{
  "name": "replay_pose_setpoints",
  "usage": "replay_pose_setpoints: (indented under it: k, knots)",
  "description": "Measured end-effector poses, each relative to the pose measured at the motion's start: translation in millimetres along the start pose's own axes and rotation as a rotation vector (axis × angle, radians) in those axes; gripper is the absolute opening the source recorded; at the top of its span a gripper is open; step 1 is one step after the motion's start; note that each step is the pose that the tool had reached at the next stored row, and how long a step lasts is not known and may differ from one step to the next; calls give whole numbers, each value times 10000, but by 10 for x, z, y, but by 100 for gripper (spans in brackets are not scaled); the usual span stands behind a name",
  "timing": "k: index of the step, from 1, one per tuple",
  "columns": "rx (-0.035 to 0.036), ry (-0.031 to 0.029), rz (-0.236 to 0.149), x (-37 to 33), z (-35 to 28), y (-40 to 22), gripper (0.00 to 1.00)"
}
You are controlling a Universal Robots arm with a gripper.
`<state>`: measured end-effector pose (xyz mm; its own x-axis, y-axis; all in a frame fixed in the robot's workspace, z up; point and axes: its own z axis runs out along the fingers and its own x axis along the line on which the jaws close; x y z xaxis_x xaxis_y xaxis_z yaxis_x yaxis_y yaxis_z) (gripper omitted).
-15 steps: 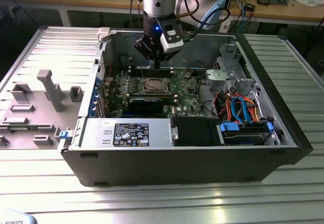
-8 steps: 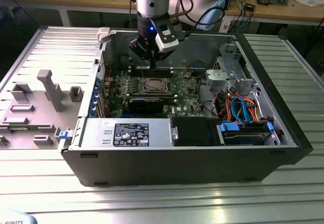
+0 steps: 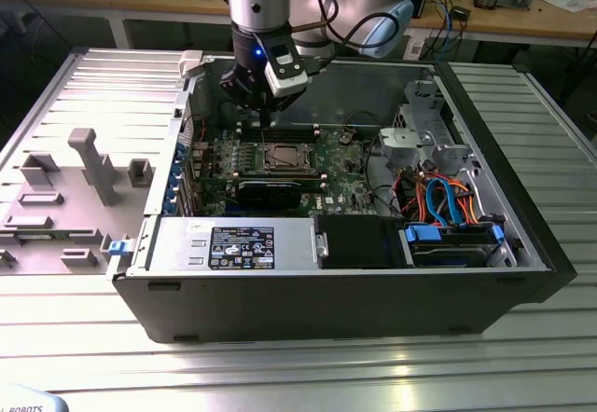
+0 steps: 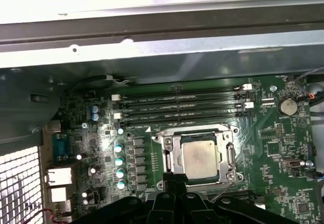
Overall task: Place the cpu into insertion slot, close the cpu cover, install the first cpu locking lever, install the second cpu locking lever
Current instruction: 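Install the first cpu locking lever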
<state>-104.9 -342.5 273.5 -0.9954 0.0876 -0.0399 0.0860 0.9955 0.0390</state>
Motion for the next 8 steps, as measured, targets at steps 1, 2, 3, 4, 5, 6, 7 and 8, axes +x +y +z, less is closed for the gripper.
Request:
replay_pose_setpoints:
  k: [1,2,3,4,5,6,7,8]
  knots:
    - [-3,1,0,14,-1,-1,11]
    - [-9,1,0,17,0,-1,11]
    - [-9,2,-1,17,0,-1,11]
    - [-9,2,-1,18,-1,-2,11]
    - [-9,2,1,19,-1,-2,11]
    - [-9,1,0,19,-1,-2,11]
    - [-10,1,1,22,0,-2,11]
    - [-10,1,3,26,0,-2,11]
